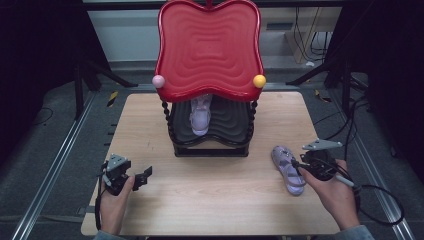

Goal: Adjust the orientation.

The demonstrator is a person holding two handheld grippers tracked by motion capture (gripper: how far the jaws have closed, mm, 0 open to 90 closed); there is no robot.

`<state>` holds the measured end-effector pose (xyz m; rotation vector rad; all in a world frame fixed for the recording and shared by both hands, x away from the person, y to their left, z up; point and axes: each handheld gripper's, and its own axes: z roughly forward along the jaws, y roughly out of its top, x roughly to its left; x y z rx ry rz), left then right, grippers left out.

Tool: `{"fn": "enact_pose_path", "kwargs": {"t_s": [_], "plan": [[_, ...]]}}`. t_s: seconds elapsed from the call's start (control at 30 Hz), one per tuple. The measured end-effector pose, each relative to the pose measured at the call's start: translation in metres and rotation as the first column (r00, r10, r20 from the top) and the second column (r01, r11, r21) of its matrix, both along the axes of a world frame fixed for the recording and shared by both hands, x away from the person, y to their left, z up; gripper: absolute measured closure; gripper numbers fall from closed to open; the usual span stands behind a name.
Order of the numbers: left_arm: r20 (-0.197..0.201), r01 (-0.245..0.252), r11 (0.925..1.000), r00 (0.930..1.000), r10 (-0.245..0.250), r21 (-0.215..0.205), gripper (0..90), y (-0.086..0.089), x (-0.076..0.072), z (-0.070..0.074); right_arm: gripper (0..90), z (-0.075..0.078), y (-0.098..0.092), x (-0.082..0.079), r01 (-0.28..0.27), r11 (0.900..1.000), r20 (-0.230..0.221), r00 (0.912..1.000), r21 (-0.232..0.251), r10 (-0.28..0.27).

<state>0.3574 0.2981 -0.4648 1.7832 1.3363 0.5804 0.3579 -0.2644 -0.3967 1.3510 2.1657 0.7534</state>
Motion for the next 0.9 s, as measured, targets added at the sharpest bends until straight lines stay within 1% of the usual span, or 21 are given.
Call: {"fn": "enact_pose_path", "kwargs": {"t_s": [0.07, 0.17, 0.23, 0.3, 0.53, 0.73, 0.9], "plan": [[0.001, -0.001, 1.0, 1.0, 0.001, -0.001, 10.8, 0.0, 0.0, 0.0, 61.3, -0.005, -0.006, 0.001, 0.015, 1.0, -0.036, 0.9992, -0.003, -0.015], [-0.003, 0.003, 1.0, 1.0, -0.003, 0.005, 10.9, -0.001, 0.0, -0.001, 61.2, -0.013, -0.012, 0.004, 0.026, 0.999, -0.075, 0.9968, -0.019, -0.027], [-0.009, 0.009, 0.9999, 0.9999, -0.009, 0.014, 10.9, -0.001, 0.0, -0.003, 60.4, -0.018, -0.015, 0.007, 0.03, 0.999, -0.1, 0.9944, -0.024, -0.032], [-0.012, 0.007, 0.9999, 0.9999, -0.007, 0.015, 10.9, -0.001, 0.0, -0.005, 58.5, -0.025, -0.016, 0.011, 0.03, 0.999, -0.137, 0.99, -0.036, -0.035], [-0.021, 0.009, 0.9998, 0.9997, -0.009, 0.02, 11.1, -0.003, 0.0, -0.008, 58.6, -0.039, -0.018, 0.021, 0.032, 0.998, -0.194, 0.98, -0.057, -0.042], [-0.025, 0.015, 0.9996, 0.9996, -0.014, 0.026, 11.1, -0.005, 0.001, -0.009, 60.1, -0.048, -0.02, 0.028, 0.031, 0.997, -0.245, 0.9685, -0.065, -0.046], [-0.031, 0.024, 0.9992, 0.9993, -0.023, 0.034, 11.1, -0.007, 0.001, -0.011, 65.0, -0.054, -0.022, 0.031, 0.028, 0.997, -0.281, 0.9587, -0.067, -0.046]]}}
